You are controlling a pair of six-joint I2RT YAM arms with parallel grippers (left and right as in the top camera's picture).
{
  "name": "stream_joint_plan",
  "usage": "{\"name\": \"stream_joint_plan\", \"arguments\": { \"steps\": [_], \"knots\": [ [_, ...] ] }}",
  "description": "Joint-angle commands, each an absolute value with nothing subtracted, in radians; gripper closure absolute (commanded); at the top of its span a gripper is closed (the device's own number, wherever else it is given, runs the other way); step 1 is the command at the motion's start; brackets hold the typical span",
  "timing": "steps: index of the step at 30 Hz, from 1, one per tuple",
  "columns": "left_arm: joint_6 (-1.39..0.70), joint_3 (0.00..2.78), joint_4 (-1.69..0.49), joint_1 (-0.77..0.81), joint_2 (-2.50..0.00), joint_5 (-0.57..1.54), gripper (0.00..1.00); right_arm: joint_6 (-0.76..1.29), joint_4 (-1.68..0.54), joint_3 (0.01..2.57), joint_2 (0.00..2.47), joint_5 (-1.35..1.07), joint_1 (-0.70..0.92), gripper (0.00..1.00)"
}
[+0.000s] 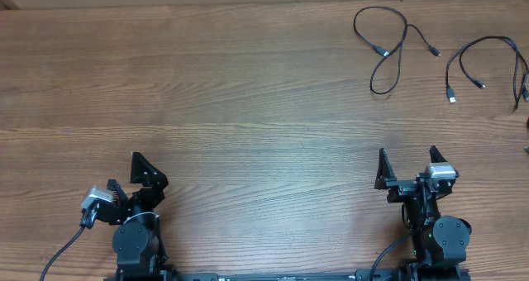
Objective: Untangle cables
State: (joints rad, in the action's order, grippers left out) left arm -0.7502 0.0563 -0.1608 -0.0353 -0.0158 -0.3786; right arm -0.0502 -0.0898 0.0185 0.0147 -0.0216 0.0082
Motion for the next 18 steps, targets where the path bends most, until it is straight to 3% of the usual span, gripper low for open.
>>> {"name": "stream_joint_plan", "arguments": {
  "steps": [1,14,18],
  "knots": [
    [-0.721,0.052,-0.161,-0.041,-0.012,-0.376,0.0,-0.054,-0.084,0.008,0.003,-0.017,0.009,0.0],
    [-0.721,0.052,-0.159,-0.036,-0.01,-0.376,0.0,-0.054,-0.084,0.008,0.003,-0.017,0.009,0.0],
    [-0.717,0.004,-0.044,-0.033,-0.005,-0.372,0.01,-0.054,-0.084,0.008,0.003,-0.016,0.009,0.0]
  ]
}}
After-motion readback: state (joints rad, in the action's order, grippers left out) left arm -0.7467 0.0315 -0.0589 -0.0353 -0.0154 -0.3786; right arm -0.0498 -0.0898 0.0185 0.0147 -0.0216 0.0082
